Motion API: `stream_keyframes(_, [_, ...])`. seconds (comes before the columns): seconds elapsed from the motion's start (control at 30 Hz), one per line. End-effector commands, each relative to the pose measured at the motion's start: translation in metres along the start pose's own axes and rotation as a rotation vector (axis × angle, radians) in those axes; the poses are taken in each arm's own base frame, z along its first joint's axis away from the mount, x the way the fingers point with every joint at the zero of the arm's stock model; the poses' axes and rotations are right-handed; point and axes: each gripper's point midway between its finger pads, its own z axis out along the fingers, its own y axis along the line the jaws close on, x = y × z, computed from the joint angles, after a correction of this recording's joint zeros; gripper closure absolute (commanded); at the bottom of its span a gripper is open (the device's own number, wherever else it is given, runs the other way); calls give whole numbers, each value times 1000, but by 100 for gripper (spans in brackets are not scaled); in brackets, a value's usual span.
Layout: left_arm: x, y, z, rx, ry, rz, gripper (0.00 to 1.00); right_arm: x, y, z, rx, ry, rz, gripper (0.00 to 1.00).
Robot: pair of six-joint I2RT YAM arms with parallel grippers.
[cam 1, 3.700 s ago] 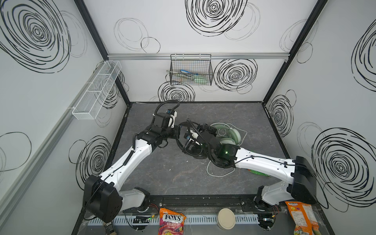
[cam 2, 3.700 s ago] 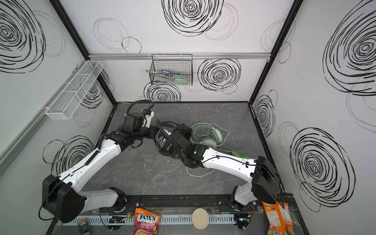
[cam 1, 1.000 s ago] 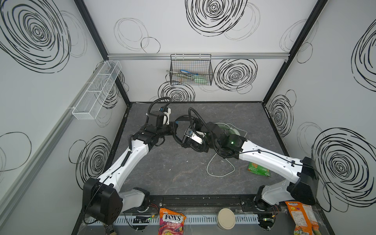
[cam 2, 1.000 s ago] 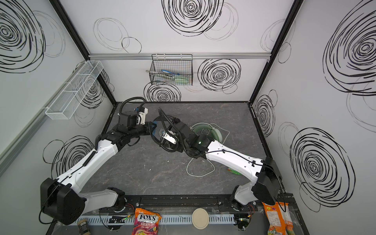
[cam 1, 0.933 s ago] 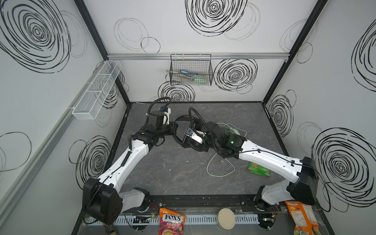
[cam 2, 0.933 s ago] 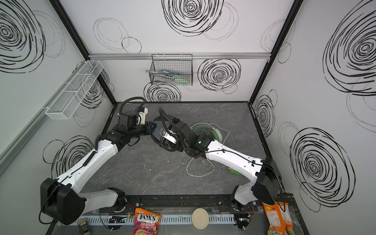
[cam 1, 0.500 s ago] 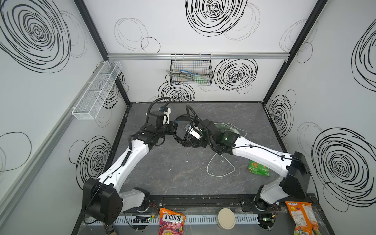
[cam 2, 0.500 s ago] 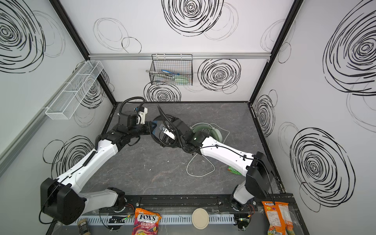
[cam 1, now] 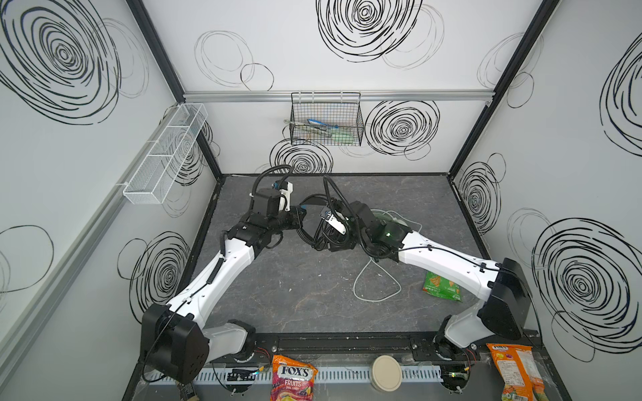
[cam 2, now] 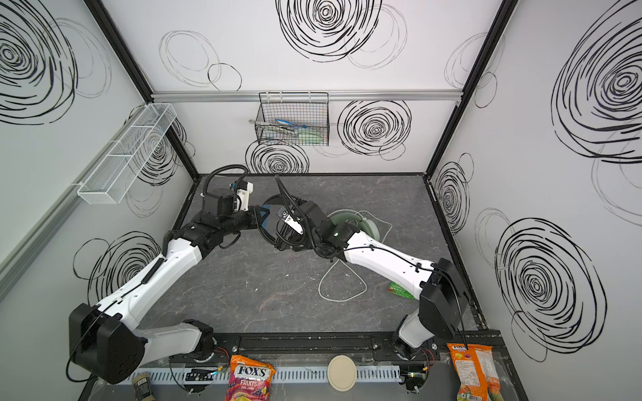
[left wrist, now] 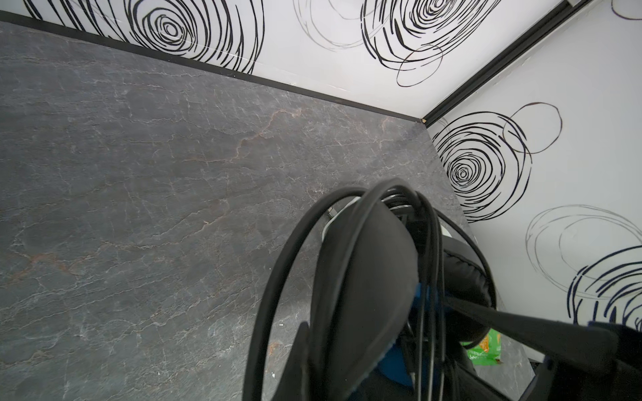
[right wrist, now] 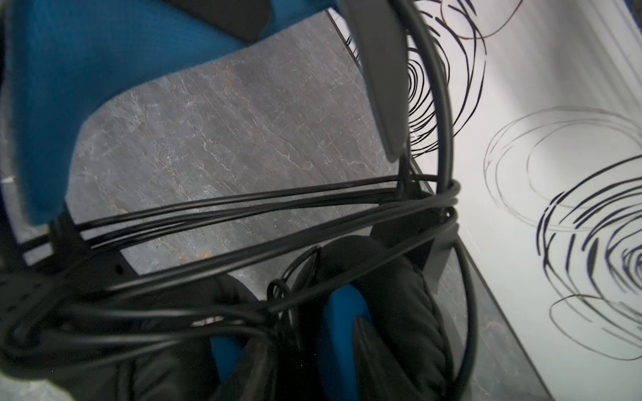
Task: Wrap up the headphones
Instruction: 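Press the wrapped cable coils against the headband with the right gripper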
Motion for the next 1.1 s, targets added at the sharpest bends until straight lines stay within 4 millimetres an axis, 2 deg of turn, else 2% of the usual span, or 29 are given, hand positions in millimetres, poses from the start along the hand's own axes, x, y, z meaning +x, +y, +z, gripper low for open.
stream_keyframes(0.0, [-22, -40, -13, 165, -75, 1, 100, -3, -1, -4, -9, -22, 23, 57])
stream_keyframes(0.07, [-23, -41, -13, 162, -78, 4, 100, -3, -1, -4, -11, -24, 30, 56])
stream_keyframes(0.13, [-22, -39, -13, 154, -76, 4, 100, -3, 0, -5, -18, -19, 32, 49])
stream_keyframes(0.23, [-23, -30, -10, 126, -79, -8, 100, -5, -2, -12, -18, -22, 44, 34])
stream_keyframes(0.33, [-23, -18, -5, 93, -81, -30, 100, -1, 0, -19, -23, -14, 45, 27])
stream_keyframes(0.63, [-16, 6, 16, 28, -62, -52, 100, 4, 14, -37, -21, -10, 5, 23])
stream_keyframes(0.87, [-14, 15, 20, -2, -60, -55, 100, 9, 10, -40, 12, 1, -2, 16])
stream_keyframes(1.07, [-8, 23, 26, -3, -53, -84, 100, 1, 1, -48, 40, -19, 20, 13])
